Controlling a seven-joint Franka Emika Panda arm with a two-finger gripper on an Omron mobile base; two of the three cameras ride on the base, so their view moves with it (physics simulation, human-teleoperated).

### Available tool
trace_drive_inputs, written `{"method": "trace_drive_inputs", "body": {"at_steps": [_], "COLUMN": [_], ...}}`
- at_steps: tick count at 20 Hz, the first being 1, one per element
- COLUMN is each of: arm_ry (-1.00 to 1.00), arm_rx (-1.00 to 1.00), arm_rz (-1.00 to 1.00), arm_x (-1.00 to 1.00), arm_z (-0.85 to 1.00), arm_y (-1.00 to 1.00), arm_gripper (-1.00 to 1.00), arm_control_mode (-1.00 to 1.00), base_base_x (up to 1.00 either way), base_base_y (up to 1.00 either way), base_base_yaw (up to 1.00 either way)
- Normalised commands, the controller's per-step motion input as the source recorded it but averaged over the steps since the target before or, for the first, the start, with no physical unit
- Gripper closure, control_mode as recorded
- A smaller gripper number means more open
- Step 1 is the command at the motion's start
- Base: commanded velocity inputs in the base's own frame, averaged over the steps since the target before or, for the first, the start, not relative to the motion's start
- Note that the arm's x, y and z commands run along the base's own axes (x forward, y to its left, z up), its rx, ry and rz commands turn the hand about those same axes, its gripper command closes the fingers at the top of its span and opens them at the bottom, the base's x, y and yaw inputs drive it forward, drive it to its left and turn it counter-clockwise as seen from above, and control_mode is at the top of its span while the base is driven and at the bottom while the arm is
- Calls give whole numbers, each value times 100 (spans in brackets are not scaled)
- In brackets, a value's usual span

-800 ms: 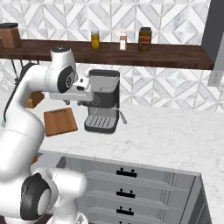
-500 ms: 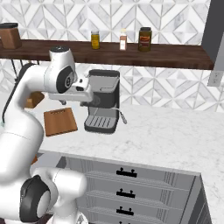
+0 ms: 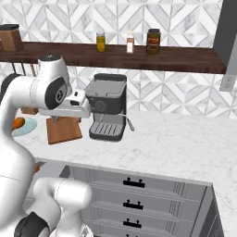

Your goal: Pick up the knife from the drawer and place it on the cutting board. Then place the meat from the plate to the cutting board.

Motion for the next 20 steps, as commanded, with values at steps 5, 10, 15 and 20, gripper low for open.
{"method": "trace_drive_inputs", "body": {"at_steps": [5, 10, 15, 20], "arm_ry": [3, 1, 0, 0], "arm_rx": [0, 0, 0, 0], "arm_rz": [3, 0, 0, 0], "arm_x": [-67, -48, -17, 0], "arm_z": [-14, -10, -11, 0], "arm_y": [1, 0, 0, 0], "arm_gripper": [-100, -100, -100, -100], "arm_control_mode": [-100, -100, 100, 100], "base_base_x": [0, 0, -7, -22], "base_base_y": [0, 0, 0, -25], "base_base_yaw": [0, 0, 0, 8]}}
